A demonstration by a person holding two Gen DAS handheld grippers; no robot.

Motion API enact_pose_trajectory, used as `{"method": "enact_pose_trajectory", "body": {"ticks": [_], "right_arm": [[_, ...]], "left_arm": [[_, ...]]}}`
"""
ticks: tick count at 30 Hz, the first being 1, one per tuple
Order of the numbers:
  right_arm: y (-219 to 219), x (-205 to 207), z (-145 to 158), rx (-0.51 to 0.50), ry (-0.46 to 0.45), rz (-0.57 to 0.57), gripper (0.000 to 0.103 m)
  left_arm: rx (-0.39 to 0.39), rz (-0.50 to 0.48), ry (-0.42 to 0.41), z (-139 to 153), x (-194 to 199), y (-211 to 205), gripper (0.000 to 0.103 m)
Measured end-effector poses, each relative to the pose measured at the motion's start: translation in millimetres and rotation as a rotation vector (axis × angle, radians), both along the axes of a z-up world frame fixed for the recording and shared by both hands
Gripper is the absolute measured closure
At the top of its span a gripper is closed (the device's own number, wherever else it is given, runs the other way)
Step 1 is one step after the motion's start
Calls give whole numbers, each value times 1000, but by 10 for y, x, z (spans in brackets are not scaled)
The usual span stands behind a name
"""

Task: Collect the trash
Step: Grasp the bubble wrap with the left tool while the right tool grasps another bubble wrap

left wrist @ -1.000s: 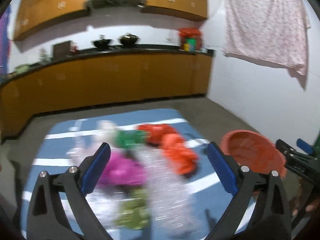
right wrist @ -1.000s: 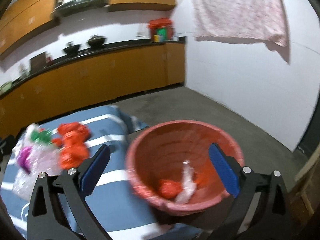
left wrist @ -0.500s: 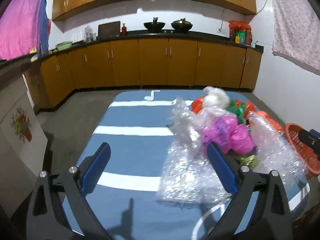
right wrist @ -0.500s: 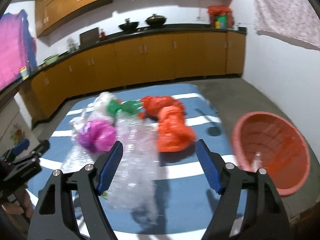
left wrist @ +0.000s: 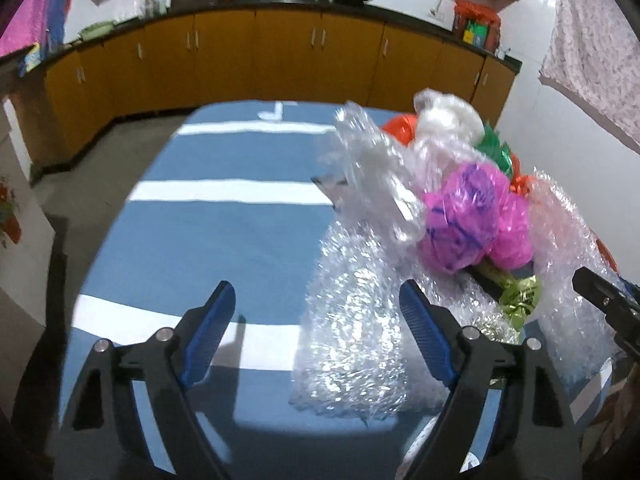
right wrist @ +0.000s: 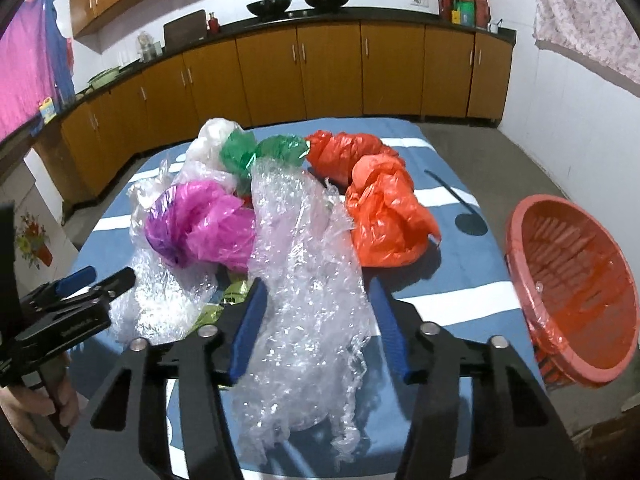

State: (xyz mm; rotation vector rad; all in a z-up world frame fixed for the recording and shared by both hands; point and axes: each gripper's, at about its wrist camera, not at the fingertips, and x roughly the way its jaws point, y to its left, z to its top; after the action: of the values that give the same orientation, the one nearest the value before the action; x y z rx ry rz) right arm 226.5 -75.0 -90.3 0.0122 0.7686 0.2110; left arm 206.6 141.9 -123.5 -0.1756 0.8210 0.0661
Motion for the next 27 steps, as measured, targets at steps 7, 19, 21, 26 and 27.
{"method": "enact_pose_trajectory", "body": {"ticks": [7, 19, 21, 26, 27], "right_arm": [[7, -15, 1, 3, 4, 7, 78], [-10, -139, 230, 27, -59, 10, 85], [-13, -162, 268, 31, -68, 12, 85], [-14, -219, 354, 43, -88, 16, 85], [-17, -226, 364, 45, -91, 17, 85]], "left_arm": [[-48, -50, 41, -102, 89, -8, 69], [18, -75, -106, 327, -244, -33, 93], [26, -81, -133, 429, -314, -53, 94], [35, -89, -190, 648, -445, -98, 94], [36, -90, -200, 694, -461, -120, 94]]}}
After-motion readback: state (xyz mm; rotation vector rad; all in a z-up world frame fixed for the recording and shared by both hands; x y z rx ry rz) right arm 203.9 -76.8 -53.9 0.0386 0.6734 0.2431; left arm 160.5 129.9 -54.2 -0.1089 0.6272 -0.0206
